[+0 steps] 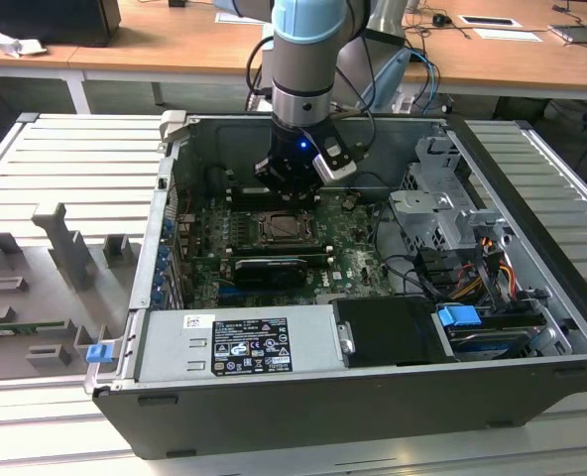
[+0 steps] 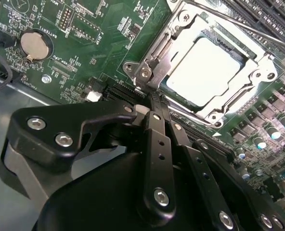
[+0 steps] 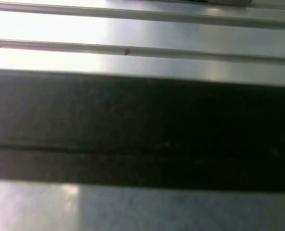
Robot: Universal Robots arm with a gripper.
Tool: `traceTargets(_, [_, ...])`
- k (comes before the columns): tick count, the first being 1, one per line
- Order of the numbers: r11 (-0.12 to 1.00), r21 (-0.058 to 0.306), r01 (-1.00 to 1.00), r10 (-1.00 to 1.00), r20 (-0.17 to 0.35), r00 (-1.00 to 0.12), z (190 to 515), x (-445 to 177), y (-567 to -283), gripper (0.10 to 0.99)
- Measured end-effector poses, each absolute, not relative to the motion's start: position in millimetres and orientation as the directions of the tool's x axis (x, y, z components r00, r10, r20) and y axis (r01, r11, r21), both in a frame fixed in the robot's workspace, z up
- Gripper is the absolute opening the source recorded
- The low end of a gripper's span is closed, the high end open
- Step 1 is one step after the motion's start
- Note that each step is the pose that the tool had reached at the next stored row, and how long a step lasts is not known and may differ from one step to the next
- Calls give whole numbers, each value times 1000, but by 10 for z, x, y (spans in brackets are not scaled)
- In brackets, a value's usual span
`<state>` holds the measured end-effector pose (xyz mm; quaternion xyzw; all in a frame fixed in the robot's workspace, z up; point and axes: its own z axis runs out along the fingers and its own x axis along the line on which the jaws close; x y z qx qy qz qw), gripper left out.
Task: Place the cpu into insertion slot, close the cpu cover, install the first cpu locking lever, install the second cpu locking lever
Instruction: 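Install the first cpu locking lever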
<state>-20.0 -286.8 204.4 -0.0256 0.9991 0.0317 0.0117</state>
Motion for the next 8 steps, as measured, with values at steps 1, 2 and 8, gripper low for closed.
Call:
traceTargets(1, [997,60,-52,-51,-25,-998,2041,-200,-2869,106])
traceTargets(2, [997,58,-52,-50,-25,-998,2038,-200,-2868,106])
traceTargets(8, [997,56,-52,-51,-25,-998,2012,-197,-2864,106])
